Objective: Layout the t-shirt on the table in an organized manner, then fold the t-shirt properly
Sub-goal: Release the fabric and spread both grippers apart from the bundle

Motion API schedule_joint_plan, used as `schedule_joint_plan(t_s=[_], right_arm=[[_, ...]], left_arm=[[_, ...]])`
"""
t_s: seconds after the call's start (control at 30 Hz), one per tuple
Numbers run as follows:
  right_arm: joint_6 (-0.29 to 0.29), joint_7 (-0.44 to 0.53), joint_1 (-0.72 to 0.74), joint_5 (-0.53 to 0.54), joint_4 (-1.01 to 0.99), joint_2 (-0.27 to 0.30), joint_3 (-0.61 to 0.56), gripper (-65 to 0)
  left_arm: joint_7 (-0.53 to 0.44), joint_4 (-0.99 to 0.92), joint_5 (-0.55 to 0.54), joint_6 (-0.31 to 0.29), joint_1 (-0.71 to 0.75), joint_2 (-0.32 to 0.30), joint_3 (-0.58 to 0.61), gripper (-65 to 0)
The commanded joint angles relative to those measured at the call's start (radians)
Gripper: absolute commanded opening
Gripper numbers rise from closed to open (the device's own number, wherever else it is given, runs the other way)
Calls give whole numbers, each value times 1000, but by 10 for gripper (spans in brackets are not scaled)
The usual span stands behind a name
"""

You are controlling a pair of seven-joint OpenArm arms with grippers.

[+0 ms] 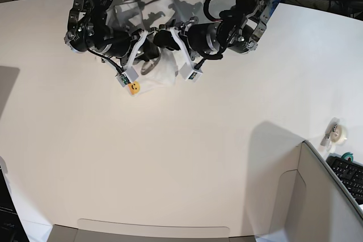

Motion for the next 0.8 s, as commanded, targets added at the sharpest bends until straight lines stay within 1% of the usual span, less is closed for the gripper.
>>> schedule_joint_plan(t_s=[0.0,0.03,0.1,0.27,0.33,0.47,0.53,0.63,0.77], right_arm=[[5,8,13,24,17,-3,-15,-650],[5,8,21,24,15,-3,-24,-650],[5,8,26,22,14,-3,-45,-650],[5,8,35,22,14,-3,-71,-650],[5,8,39,21,14,-3,-73,-650],[5,-26,59,16,11,-3,-93,-650],[5,-41,65,15,11,11,-118,-650],[5,-46,76,15,9,19,-157,-650],[5,-47,81,15,-48,19,-200,-650]], left_arm=[[-10,43,-15,3,-14,-10,-6,-458],[-10,64,-15,3,-14,-20,-12,-458],[-4,101,-15,3,-9,-27,-64,-458],[-4,147,-16,3,48,-27,-261,-458],[-2,150,-16,5,66,-30,-319,-458],[-2,150,-15,5,98,-52,-404,-458],[-2,151,-15,5,107,-55,-442,-458],[-2,151,-15,5,107,-55,-486,-458],[-2,151,-15,5,107,-56,-528,-458]])
